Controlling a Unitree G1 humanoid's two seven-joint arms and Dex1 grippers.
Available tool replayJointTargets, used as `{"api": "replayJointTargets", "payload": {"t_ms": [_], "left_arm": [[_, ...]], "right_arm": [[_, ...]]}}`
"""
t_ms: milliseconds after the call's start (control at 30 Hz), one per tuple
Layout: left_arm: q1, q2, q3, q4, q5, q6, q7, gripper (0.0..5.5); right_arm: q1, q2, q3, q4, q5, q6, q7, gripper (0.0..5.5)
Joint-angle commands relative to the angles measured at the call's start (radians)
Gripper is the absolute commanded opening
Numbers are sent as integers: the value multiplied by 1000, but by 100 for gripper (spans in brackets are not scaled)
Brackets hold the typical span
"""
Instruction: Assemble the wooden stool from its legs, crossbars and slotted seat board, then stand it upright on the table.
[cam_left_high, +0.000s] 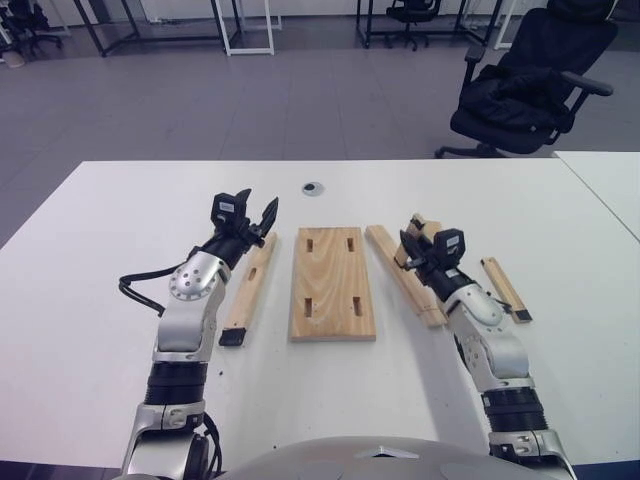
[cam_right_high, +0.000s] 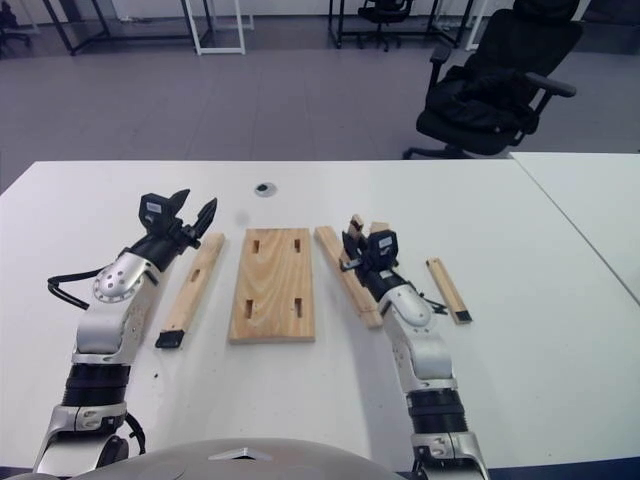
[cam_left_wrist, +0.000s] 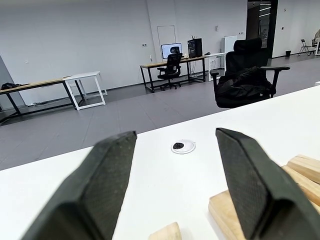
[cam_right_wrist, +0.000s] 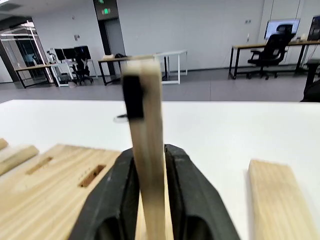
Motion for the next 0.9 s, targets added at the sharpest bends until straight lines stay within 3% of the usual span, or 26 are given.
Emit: {"api": "replayJointTargets", "payload": {"t_ms": [33, 133, 400, 600, 900], "left_arm": [[-7, -5, -1, 7, 4, -9, 16, 290], [-5, -7, -4, 10, 5, -12, 20, 290], [5, -13, -19, 7, 8, -7, 25, 290], [17, -26, -31, 5, 16, -3, 32, 290], [16, -22, -40, 10, 22, 7, 39, 290]], "right_arm": [[-12, 1, -6, -47, 11, 36, 2, 154], [-32, -19, -3, -70, -11, 97, -9, 223], [-69, -138, 50, -162, -48, 547, -15, 390], [-51, -189, 96, -183, -71, 673, 3, 390], [-59, -172, 116, -217, -71, 683, 21, 216]]}}
